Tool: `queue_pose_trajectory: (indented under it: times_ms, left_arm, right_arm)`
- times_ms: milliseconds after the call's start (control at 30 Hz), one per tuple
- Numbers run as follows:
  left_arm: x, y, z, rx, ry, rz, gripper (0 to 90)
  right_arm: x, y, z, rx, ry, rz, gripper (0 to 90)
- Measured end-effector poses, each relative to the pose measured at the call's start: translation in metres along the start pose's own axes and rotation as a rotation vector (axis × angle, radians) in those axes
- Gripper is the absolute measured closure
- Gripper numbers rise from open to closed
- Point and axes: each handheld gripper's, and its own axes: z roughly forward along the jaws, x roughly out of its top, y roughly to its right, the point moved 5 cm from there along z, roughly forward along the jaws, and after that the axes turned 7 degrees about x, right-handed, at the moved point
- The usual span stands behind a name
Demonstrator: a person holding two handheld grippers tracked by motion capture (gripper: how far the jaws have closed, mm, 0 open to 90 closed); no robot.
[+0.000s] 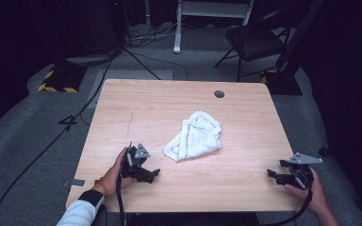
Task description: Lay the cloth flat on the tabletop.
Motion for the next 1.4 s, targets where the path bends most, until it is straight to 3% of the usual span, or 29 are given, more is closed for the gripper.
queue_pose_trajectory:
  times_ms: [67, 133, 167, 200, 233, 300, 333, 367, 433, 467, 500, 600, 700, 767, 867, 1000, 1100, 1233, 1400]
  left_arm:
    - [0.004, 0.003, 0.002, -0.009, 0.015, 0.02, 6.9]
    - [0.007, 0.005, 0.004, -0.026, 0.011, 0.022, 8.8]
    - [0.014, 0.008, 0.006, -0.051, -0.008, 0.05, 12.1]
    - [0.014, 0.008, 0.006, -0.051, -0.008, 0.05, 17.0]
    - [0.019, 0.011, 0.01, -0.068, -0.009, 0.032, 16.7]
    - [0.022, 0.012, 0.011, -0.08, -0.013, 0.043, 16.9]
    - [0.027, 0.014, 0.013, -0.091, 0.0, 0.057, 16.9]
    - [0.035, 0.016, 0.016, -0.118, 0.019, 0.043, 15.6]
    - [0.041, 0.017, 0.017, -0.125, 0.033, 0.036, 17.1]
    - [0.053, 0.022, 0.02, -0.142, 0.066, 0.04, 17.1]
    - [0.057, 0.024, 0.022, -0.149, 0.073, 0.045, 17.5]
    - [0.067, 0.032, 0.027, -0.156, 0.083, 0.065, 19.1]
    - [0.08, 0.048, 0.038, -0.171, 0.08, 0.104, 20.5]
    - [0.083, 0.054, 0.042, -0.168, 0.074, 0.123, 22.7]
    - [0.086, 0.056, 0.046, -0.132, 0.065, 0.147, 35.6]
    - [0.083, 0.046, 0.048, -0.101, 0.041, 0.168, 58.3]
    - [0.08, 0.038, 0.046, -0.106, 0.034, 0.185, 70.3]
    - [0.077, 0.032, 0.047, -0.108, 0.022, 0.225, 79.7]
    - [0.075, 0.025, 0.047, -0.103, 0.019, 0.237, 84.5]
  right_arm:
    - [0.012, -0.001, 0.002, 0.026, 0.034, -0.011, 28.5]
    - [0.017, 0.0, 0.004, 0.022, 0.04, -0.015, 29.2]
    - [0.035, -0.003, 0.009, 0.045, 0.059, -0.05, 33.1]
    - [0.035, -0.003, 0.009, 0.045, 0.059, -0.05, 33.1]
    - [0.051, -0.006, 0.016, 0.051, 0.06, -0.095, 36.4]
    - [0.066, -0.008, 0.024, 0.056, 0.062, -0.117, 39.3]
    - [0.076, -0.01, 0.029, 0.068, 0.074, -0.119, 40.7]
    - [0.085, -0.011, 0.033, 0.075, 0.088, -0.125, 42.1]
    - [0.092, -0.012, 0.036, 0.081, 0.096, -0.129, 42.8]
    - [0.111, -0.016, 0.048, 0.096, 0.112, -0.142, 44.3]
    - [0.119, -0.019, 0.054, 0.103, 0.118, -0.149, 45.6]
    - [0.132, -0.023, 0.065, 0.116, 0.127, -0.149, 46.3]
    - [0.152, -0.036, 0.098, 0.146, 0.101, -0.163, 46.6]
    - [0.155, -0.043, 0.111, 0.158, 0.084, -0.172, 46.9]
    - [0.158, -0.055, 0.13, 0.18, 0.059, -0.194, 47.0]
    - [0.16, -0.063, 0.14, 0.196, 0.036, -0.207, 53.0]
    - [0.156, -0.066, 0.146, 0.21, 0.004, -0.227, 58.7]
    - [0.152, -0.069, 0.147, 0.248, 0.001, -0.238, 70.2]
    - [0.147, -0.075, 0.143, 0.259, -0.008, -0.272, 80.1]
